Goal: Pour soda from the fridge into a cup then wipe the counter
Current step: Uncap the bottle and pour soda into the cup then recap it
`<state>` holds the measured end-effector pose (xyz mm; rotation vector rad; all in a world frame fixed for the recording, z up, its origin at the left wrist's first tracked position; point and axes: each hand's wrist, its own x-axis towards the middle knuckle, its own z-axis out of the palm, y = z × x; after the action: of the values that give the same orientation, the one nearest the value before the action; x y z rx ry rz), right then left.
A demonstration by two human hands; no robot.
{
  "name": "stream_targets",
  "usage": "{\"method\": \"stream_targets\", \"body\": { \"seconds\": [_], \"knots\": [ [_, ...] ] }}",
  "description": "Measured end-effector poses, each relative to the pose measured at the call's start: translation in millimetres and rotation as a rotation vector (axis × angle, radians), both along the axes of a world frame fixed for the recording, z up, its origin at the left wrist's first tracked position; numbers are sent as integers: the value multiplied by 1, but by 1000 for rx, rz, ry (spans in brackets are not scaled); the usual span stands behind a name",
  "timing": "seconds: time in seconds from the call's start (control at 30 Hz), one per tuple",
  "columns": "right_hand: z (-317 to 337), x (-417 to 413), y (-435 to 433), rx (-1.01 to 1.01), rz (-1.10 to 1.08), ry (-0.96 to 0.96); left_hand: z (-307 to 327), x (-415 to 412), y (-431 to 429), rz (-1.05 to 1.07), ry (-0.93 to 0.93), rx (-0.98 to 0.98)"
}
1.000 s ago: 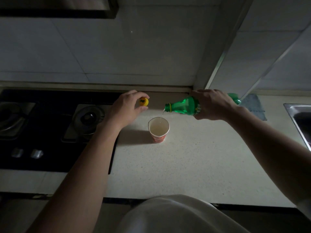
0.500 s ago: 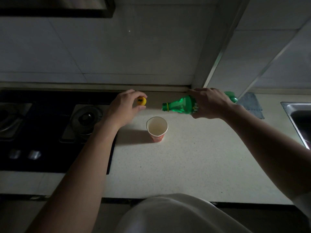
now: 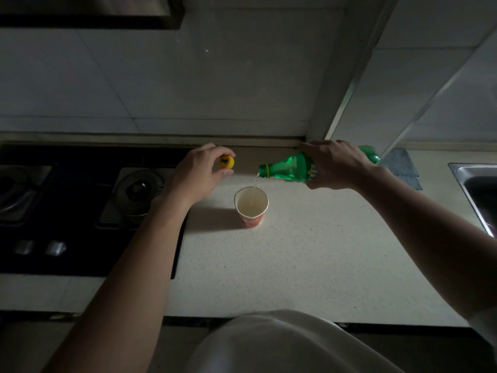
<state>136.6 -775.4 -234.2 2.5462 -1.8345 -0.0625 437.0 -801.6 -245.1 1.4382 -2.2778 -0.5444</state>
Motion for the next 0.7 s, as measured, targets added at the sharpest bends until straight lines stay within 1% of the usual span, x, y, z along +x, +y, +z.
{"method": "stream_targets", "body": {
  "seconds": [0.7],
  "knots": [
    [-3, -3, -2, 12, -13, -13, 1, 0, 1, 6, -11, 17]
  ]
}}
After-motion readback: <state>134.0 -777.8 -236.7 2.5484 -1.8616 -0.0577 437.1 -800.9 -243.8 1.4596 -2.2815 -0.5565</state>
